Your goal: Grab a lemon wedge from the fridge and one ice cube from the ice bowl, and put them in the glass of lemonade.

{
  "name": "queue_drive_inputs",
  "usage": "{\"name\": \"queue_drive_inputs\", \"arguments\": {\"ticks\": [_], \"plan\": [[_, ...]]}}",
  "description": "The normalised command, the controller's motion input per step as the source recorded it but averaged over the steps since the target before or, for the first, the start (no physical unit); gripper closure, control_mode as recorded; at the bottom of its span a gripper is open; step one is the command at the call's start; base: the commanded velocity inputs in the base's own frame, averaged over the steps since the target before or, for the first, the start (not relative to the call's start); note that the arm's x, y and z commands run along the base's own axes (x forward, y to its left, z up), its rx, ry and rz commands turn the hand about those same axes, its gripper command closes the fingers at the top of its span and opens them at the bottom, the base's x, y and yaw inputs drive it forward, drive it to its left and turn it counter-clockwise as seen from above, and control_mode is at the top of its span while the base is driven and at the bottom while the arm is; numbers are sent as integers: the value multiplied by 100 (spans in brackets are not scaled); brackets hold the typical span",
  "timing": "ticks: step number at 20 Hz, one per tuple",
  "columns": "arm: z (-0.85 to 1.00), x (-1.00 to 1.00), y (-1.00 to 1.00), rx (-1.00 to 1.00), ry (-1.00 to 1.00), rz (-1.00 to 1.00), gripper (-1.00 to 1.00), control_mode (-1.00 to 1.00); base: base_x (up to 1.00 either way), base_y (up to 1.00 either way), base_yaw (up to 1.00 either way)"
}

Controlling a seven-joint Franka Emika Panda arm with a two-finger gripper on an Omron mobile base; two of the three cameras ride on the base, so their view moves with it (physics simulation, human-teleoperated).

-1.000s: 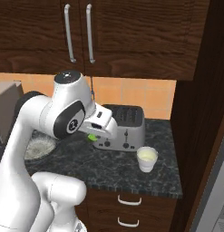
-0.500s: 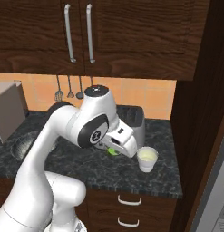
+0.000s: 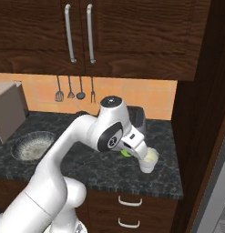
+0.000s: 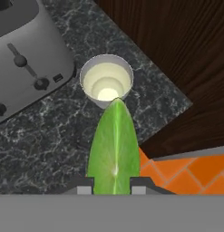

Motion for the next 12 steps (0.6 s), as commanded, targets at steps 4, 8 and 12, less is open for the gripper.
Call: {"name": "queue_drive_inputs", "arguments": {"ticks": [4, 8, 12], "plan": [[-9, 18, -42, 11, 0, 0, 100, -100, 0, 0, 0], [-11, 35, -2, 0, 0, 0, 100, -100, 0, 0, 0], [-23, 40, 0, 0, 0, 0, 100, -100, 0, 0, 0]]}}
